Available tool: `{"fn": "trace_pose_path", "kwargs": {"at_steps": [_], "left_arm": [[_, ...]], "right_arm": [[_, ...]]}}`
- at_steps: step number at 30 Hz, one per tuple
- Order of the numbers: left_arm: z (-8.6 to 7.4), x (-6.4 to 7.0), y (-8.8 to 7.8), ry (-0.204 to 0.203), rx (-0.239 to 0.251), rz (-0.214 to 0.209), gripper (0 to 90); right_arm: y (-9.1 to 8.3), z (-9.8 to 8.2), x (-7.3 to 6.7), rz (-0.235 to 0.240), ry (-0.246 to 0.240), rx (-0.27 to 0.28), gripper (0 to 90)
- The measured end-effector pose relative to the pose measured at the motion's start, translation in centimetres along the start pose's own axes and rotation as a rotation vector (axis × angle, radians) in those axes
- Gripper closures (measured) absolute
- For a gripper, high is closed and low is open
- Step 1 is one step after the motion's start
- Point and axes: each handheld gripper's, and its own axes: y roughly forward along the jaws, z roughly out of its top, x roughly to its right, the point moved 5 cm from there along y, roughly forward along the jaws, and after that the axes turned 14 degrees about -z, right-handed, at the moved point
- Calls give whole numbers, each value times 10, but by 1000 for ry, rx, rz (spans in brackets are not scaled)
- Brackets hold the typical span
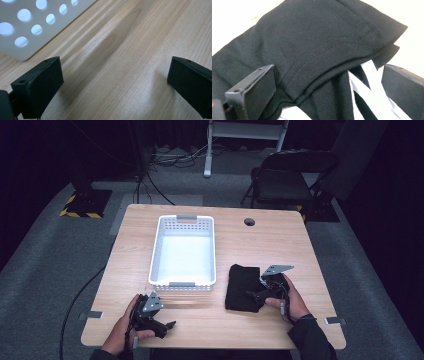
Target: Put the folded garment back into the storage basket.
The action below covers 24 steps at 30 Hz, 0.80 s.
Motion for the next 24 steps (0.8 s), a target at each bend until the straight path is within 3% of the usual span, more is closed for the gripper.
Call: {"fn": "trace_pose_path", "kwargs": {"at_steps": [6,9,10,15,20,24], "left_arm": [[0,0,0,0,0,-1,2],[0,0,0,0,0,0,3],[0,0,0,1,0,0,3],[0,0,0,1,0,-1,2],[0,0,0,0,0,-1,2],[0,0,0,0,0,0,3]], "right_arm": [[2,-2,2,30,-4,6,10],[0,-1,0,42,-10,-5,82],[-3,-1,-2,62,-14,-14,187],[-9,-3,-4,137,17,-20,455],[-10,-2,-4,164,39,-43,588],[-11,-2,-5,148,28,-51,636]]}}
